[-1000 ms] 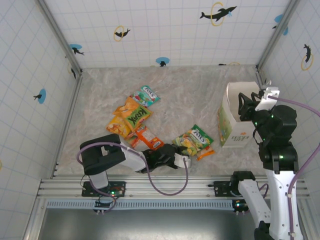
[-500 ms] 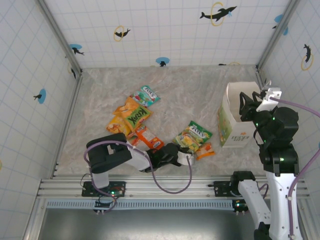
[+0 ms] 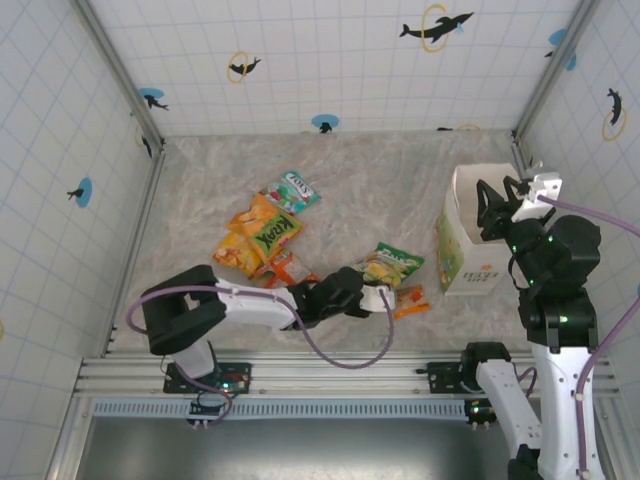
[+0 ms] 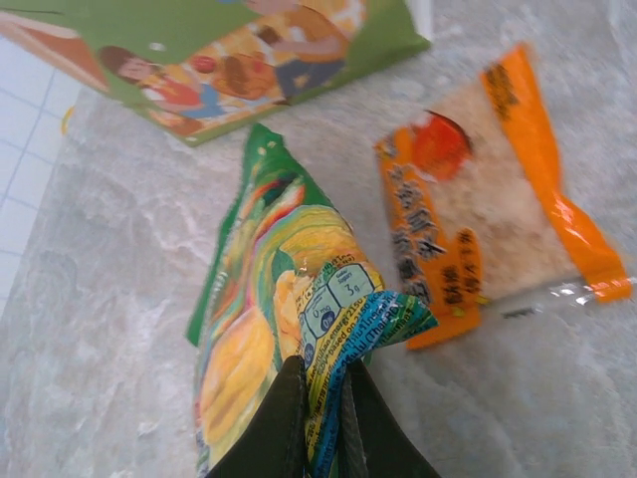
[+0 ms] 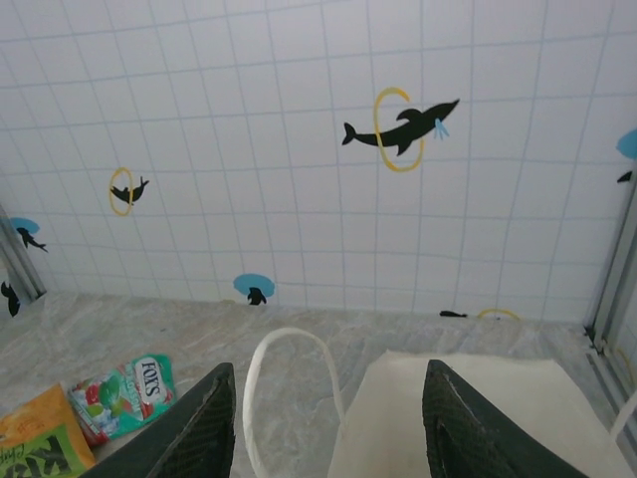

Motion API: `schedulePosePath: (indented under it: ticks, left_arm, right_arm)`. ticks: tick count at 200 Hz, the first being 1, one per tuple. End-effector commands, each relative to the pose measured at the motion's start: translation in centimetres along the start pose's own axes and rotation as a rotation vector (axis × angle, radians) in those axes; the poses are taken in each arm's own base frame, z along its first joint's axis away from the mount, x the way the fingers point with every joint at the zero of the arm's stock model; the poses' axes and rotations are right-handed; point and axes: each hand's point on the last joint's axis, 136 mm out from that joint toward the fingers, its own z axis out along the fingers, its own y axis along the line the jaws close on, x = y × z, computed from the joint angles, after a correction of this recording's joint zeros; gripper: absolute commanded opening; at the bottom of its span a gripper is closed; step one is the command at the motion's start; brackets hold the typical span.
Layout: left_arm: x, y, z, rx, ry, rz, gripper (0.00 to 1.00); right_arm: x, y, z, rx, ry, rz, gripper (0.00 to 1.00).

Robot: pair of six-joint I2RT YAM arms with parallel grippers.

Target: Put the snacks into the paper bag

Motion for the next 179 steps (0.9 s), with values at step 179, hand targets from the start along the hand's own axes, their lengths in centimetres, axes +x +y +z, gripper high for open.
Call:
schedulePosePath:
  ticks: [179]
  left_arm:
    - [-2.4, 16.6, -12.5, 0.097, 0.172, -0.269, 0.00]
  right_arm:
    - [5.2, 12.8, 2.2, -0.856, -0.039, -0.402, 0.50]
